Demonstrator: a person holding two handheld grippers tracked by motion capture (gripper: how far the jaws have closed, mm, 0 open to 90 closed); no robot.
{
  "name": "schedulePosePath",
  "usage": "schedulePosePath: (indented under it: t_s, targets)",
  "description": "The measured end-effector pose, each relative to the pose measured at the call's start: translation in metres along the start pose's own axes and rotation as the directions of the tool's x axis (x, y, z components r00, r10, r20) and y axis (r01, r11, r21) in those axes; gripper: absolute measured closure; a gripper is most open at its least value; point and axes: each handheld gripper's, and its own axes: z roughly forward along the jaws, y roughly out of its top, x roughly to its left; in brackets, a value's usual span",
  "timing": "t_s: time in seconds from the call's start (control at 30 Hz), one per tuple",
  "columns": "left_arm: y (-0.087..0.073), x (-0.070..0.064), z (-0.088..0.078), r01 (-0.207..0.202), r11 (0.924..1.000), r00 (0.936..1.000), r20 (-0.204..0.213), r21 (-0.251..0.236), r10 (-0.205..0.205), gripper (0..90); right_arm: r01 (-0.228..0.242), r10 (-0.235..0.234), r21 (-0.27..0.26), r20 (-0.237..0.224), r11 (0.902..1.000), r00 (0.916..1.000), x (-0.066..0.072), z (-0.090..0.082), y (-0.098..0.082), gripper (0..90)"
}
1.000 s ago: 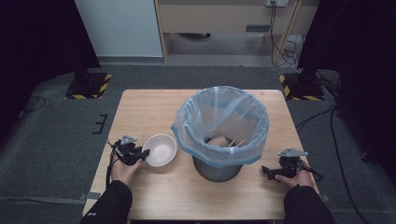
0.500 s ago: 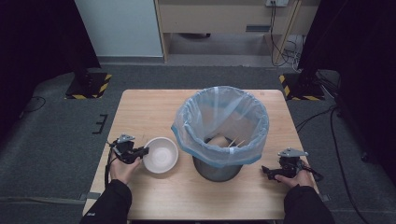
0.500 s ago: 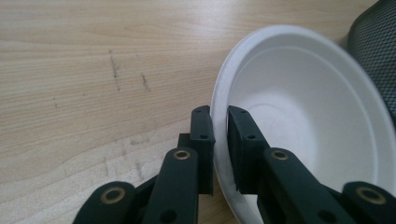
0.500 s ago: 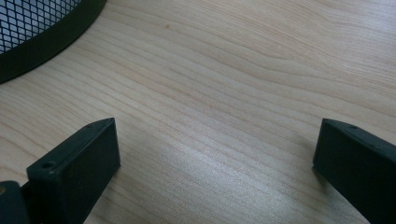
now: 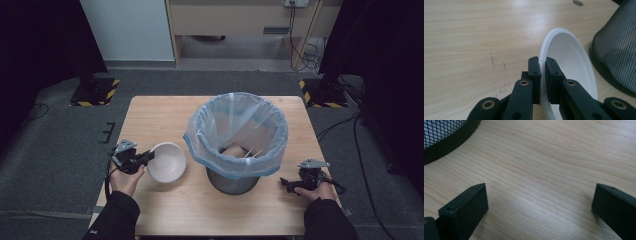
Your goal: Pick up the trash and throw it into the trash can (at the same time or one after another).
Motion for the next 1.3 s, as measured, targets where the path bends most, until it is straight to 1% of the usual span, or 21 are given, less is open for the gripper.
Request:
schedulePosePath:
  t_s: [0.07, 0.2, 0.33, 0.5, 0.6, 0.63, 0.77, 0.8, 0.83, 0.87, 0.9, 0.93, 0.97, 1.0, 1.03, 1.07, 1.1, 1.13, 1.17, 1.27, 1.3]
  targets:
    - [0.002, 0.001, -0.004, 0.000, 0.9999, 1.0000, -0.001, -0.013, 0.000, 83.8, 0.000, 0.000, 0.000, -0.001, 1.0000, 1.0000, 0.000, 0.000, 0.000, 0.7]
    - [0.010, 0.005, -0.022, 0.009, 0.9965, 0.9999, -0.013, -0.083, -0.010, 83.8, -0.001, 0.001, -0.001, -0.001, 1.0000, 1.0000, 0.000, 0.000, 0.000, 0.7]
    - [0.013, 0.009, -0.030, 0.021, 0.9936, 0.9996, -0.016, -0.111, -0.023, 83.8, 0.000, 0.000, -0.001, -0.003, 1.0000, 1.0000, 0.000, 0.000, 0.000, 0.7]
    - [0.019, 0.014, -0.045, 0.043, 0.9847, 0.9987, -0.018, -0.169, -0.047, 83.8, 0.000, 0.000, 0.000, -0.003, 1.0000, 1.0000, 0.000, 0.001, 0.001, 0.7]
    - [0.022, 0.015, -0.052, 0.046, 0.9797, 0.9986, -0.016, -0.195, -0.050, 83.8, 0.001, -0.001, 0.000, -0.003, 1.0000, 1.0000, 0.000, 0.001, 0.001, 0.7]
    - [0.022, 0.015, -0.052, 0.046, 0.9797, 0.9986, -0.016, -0.195, -0.050, 83.8, 0.001, -0.001, 0.000, -0.003, 1.0000, 1.0000, 0.000, 0.001, 0.001, 0.7]
    - [0.028, 0.016, -0.064, 0.052, 0.9696, 0.9983, -0.014, -0.239, -0.057, 83.8, 0.003, -0.003, 0.001, -0.004, 1.0000, 1.0000, 0.000, 0.001, 0.001, 0.7]
    - [0.031, 0.017, -0.071, 0.053, 0.9629, 0.9981, -0.015, -0.264, -0.059, 83.8, 0.001, -0.001, 0.002, -0.005, 1.0000, 1.0000, 0.001, 0.001, 0.001, 0.7]
    - [0.031, 0.017, -0.071, 0.053, 0.9629, 0.9981, -0.015, -0.264, -0.059, 83.7, 0.001, -0.001, 0.002, -0.005, 1.0000, 1.0000, 0.001, 0.001, 0.001, 0.7]
    - [0.034, 0.018, -0.078, 0.056, 0.9563, 0.9980, -0.012, -0.287, -0.062, 83.8, 0.001, -0.001, 0.002, -0.005, 1.0000, 1.0000, 0.001, 0.001, 0.001, 0.7]
    - [0.035, 0.018, -0.081, 0.058, 0.9527, 0.9979, -0.010, -0.298, -0.064, 83.7, 0.002, -0.002, 0.002, -0.005, 1.0000, 1.0000, 0.001, 0.001, 0.001, 0.7]
    - [0.035, 0.018, -0.081, 0.058, 0.9527, 0.9979, -0.010, -0.298, -0.064, 83.8, 0.001, -0.001, 0.001, -0.005, 1.0000, 1.0000, 0.001, 0.001, 0.001, 0.7]
    - [0.036, 0.018, -0.085, 0.059, 0.9492, 0.9978, -0.009, -0.309, -0.065, 83.8, 0.001, -0.001, 0.001, -0.005, 1.0000, 1.0000, 0.001, 0.001, 0.001, 0.7]
    - [0.038, 0.018, -0.090, 0.062, 0.9420, 0.9977, -0.007, -0.330, -0.068, 83.8, 0.001, -0.001, 0.001, -0.005, 1.0000, 1.0000, 0.001, 0.001, 0.001, 0.7]
    - [0.038, 0.018, -0.090, 0.062, 0.9420, 0.9977, -0.007, -0.330, -0.068, 83.8, 0.001, -0.001, 0.001, -0.005, 1.0000, 1.0000, 0.001, 0.001, 0.001, 0.7]
    - [0.040, 0.018, -0.095, 0.063, 0.9363, 0.9976, -0.004, -0.346, -0.069, 83.8, 0.001, -0.001, 0.002, -0.005, 1.0000, 1.0000, 0.001, 0.001, 0.001, 0.7]
    - [0.040, 0.018, -0.095, 0.063, 0.9363, 0.9976, -0.004, -0.346, -0.069, 83.8, 0.001, -0.001, 0.002, -0.005, 1.0000, 1.0000, 0.001, 0.001, 0.001, 0.7]
    - [0.042, 0.017, -0.099, 0.062, 0.9309, 0.9978, 0.002, -0.360, -0.066, 83.8, 0.001, -0.001, 0.003, -0.006, 1.0000, 1.0000, 0.001, 0.001, 0.001, 0.7]
    - [0.042, 0.017, -0.099, 0.062, 0.9309, 0.9978, 0.002, -0.360, -0.066, 83.8, 0.001, -0.001, 0.003, -0.006, 1.0000, 1.0000, 0.001, 0.001, 0.001, 0.7]
    - [0.046, 0.013, -0.105, 0.056, 0.9219, 0.9984, 0.012, -0.383, -0.055, 83.8, 0.002, -0.002, 0.002, -0.005, 1.0000, 1.0000, 0.001, 0.001, 0.001, 0.7]
    - [0.047, 0.012, -0.107, 0.052, 0.9206, 0.9986, 0.015, -0.387, -0.050, 83.8, 0.002, -0.002, 0.002, -0.005, 1.0000, 1.0000, 0.001, 0.001, 0.001, 0.7]
